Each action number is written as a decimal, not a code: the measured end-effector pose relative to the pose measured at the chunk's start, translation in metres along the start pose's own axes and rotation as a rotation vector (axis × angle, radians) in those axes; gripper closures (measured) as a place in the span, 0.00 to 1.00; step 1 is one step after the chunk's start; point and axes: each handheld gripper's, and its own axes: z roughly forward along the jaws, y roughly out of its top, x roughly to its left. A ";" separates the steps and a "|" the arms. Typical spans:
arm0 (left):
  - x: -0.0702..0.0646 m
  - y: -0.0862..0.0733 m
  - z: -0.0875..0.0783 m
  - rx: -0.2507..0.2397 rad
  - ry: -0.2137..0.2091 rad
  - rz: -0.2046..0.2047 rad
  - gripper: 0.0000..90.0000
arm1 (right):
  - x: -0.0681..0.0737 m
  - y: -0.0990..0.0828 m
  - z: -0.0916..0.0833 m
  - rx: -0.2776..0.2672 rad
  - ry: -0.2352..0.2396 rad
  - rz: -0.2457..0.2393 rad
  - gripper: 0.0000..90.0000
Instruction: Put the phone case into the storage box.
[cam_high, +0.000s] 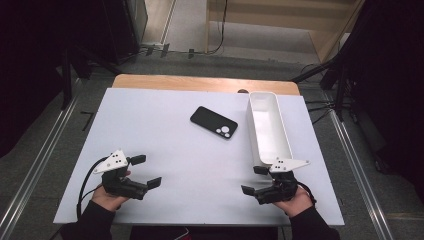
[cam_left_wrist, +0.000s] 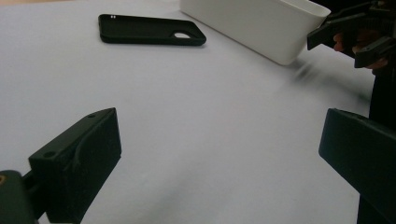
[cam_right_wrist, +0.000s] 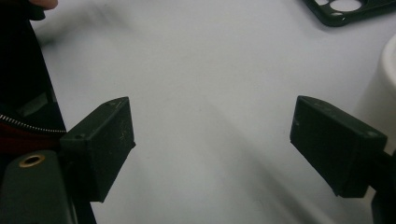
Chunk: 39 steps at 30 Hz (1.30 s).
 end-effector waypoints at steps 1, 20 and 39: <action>0.000 0.000 0.000 -0.003 -0.001 0.000 0.00 | 0.000 0.000 0.000 -0.003 -0.004 -0.005 0.14; -0.001 0.000 -0.002 -0.006 -0.001 0.006 0.00 | 0.001 -0.001 0.000 0.001 -0.005 -0.006 0.14; 0.005 0.001 -0.003 -0.012 0.037 -0.001 0.00 | 0.000 -0.001 0.001 -0.003 -0.001 0.001 0.14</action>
